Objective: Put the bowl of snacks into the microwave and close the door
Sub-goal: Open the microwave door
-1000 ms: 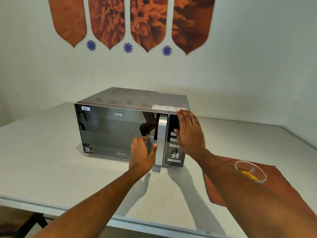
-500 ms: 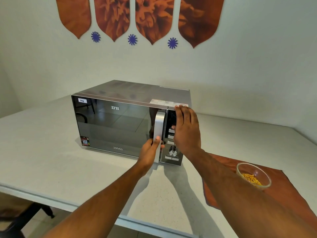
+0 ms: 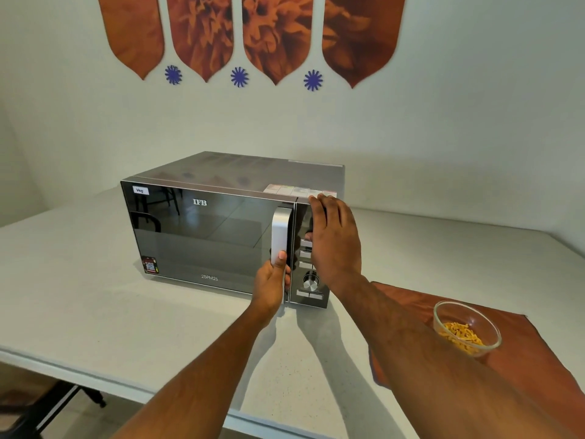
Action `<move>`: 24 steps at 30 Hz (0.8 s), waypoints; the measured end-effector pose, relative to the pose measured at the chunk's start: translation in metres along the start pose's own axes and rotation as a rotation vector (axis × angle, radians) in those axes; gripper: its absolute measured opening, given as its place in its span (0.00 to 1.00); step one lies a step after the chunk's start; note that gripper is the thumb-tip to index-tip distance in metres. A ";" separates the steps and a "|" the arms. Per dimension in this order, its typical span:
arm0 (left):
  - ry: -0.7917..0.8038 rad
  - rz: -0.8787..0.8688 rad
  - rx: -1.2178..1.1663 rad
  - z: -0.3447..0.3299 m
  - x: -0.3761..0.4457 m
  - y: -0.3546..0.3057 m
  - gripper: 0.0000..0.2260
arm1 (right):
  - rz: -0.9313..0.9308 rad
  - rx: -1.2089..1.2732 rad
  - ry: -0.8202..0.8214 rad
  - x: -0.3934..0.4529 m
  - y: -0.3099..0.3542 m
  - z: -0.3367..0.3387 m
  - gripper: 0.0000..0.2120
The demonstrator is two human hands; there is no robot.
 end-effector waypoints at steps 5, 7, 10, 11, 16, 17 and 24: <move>-0.007 0.006 0.032 0.002 -0.001 -0.004 0.22 | -0.011 0.045 0.033 0.000 0.001 0.002 0.42; 0.000 0.016 0.035 0.002 -0.001 -0.005 0.22 | -0.019 0.049 0.036 0.000 0.001 0.004 0.42; 0.012 0.031 0.039 0.001 -0.003 -0.009 0.22 | -0.027 0.065 0.054 -0.001 0.001 0.007 0.42; 0.017 0.026 0.043 0.001 -0.005 -0.009 0.23 | -0.028 0.073 0.062 -0.001 0.001 0.007 0.42; 0.049 -0.065 0.061 0.022 -0.039 0.001 0.26 | -0.037 0.107 0.087 -0.002 0.000 0.008 0.42; 0.088 -0.059 0.073 0.028 -0.045 0.001 0.25 | -0.043 0.115 0.096 -0.003 0.001 0.009 0.42; 0.308 0.039 0.075 0.070 -0.102 -0.006 0.28 | -0.073 0.072 0.183 -0.005 0.011 0.017 0.45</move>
Point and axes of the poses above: each hand's wrist, its own x-axis towards the middle knuckle, its own z-axis out of the back of the hand, y = z × x, the point moved 5 cm from there along x, towards the middle knuckle, and after that the axes turned 12 degrees about y, right-handed, at the moved point
